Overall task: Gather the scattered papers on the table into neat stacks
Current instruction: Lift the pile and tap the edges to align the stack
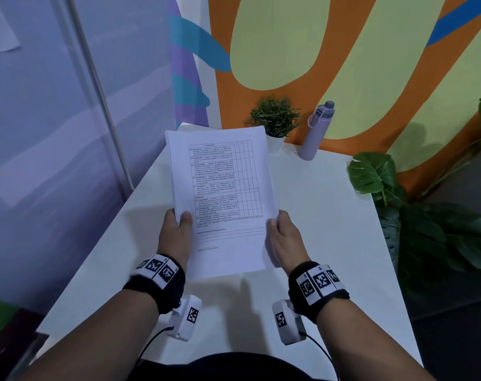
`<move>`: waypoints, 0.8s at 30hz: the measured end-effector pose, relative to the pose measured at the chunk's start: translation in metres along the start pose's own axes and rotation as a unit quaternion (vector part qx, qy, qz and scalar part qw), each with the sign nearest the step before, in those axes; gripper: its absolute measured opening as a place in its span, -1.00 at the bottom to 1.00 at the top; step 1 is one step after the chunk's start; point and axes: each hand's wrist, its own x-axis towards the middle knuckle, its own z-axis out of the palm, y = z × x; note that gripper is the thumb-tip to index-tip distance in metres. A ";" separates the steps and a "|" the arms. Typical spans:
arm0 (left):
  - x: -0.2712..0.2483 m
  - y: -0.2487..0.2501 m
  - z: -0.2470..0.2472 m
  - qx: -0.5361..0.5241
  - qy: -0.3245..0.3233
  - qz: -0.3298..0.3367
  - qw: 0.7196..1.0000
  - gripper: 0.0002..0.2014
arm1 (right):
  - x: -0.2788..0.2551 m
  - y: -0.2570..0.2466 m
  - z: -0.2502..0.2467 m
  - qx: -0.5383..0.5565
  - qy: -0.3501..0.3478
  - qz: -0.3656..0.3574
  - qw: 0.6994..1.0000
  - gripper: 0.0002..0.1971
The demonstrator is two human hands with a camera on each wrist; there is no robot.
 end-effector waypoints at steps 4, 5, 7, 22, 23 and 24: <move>-0.002 -0.004 -0.001 -0.022 -0.060 -0.030 0.998 -0.73 | 0.002 0.004 0.000 -0.020 0.047 -0.002 0.999 -0.73; -0.004 -0.004 -0.002 -0.020 -0.078 -0.034 0.996 -0.71 | 0.003 0.004 -0.002 -0.031 0.055 -0.005 0.998 -0.76; -0.008 -0.007 -0.003 0.016 -0.097 -0.021 0.995 -0.69 | 0.004 0.007 -0.004 -0.043 0.061 -0.003 0.997 -0.79; -0.005 0.004 0.004 0.123 -0.040 0.049 0.990 -0.63 | 0.006 0.006 -0.007 -0.040 0.066 0.023 0.997 -0.76; -0.003 0.003 0.003 0.109 -0.025 0.040 0.993 -0.63 | 0.005 0.006 -0.010 0.029 0.055 0.040 0.997 -0.79; 0.000 0.001 0.002 0.096 -0.006 0.029 0.995 -0.64 | 0.004 0.006 -0.013 0.097 0.038 0.062 0.993 -0.80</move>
